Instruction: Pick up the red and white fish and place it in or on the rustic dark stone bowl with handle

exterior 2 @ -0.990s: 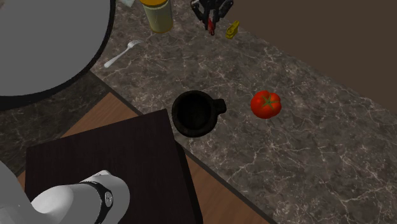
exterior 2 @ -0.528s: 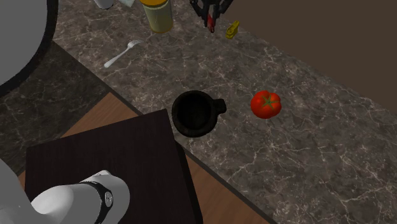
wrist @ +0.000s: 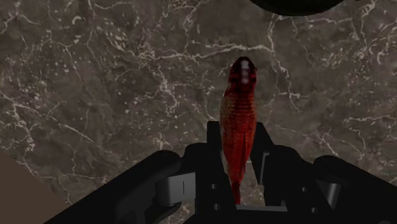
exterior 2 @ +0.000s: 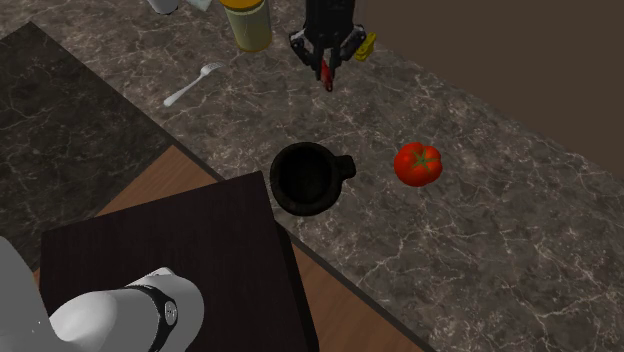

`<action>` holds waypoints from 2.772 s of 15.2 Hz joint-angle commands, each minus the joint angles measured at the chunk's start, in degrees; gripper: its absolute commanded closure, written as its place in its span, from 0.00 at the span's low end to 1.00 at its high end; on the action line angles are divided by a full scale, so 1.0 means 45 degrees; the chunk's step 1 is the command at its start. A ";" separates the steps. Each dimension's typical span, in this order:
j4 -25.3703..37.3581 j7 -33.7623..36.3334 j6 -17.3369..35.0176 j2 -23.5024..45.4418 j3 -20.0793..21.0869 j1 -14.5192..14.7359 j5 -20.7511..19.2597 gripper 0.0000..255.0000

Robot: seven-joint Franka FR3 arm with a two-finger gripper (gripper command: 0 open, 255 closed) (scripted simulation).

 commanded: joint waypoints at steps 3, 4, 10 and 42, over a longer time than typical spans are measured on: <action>-0.2247 -0.1034 0.0611 -0.1787 -0.0152 -0.0519 0.0687 1.00; -0.2756 -0.1312 0.0728 -0.2211 -0.0225 -0.0620 0.0851 1.00; -0.5572 -0.3056 0.1170 -0.4719 -0.0917 -0.1048 0.1660 1.00; -0.7046 -0.3612 0.2453 -0.4921 -0.1237 -0.1283 0.1633 0.00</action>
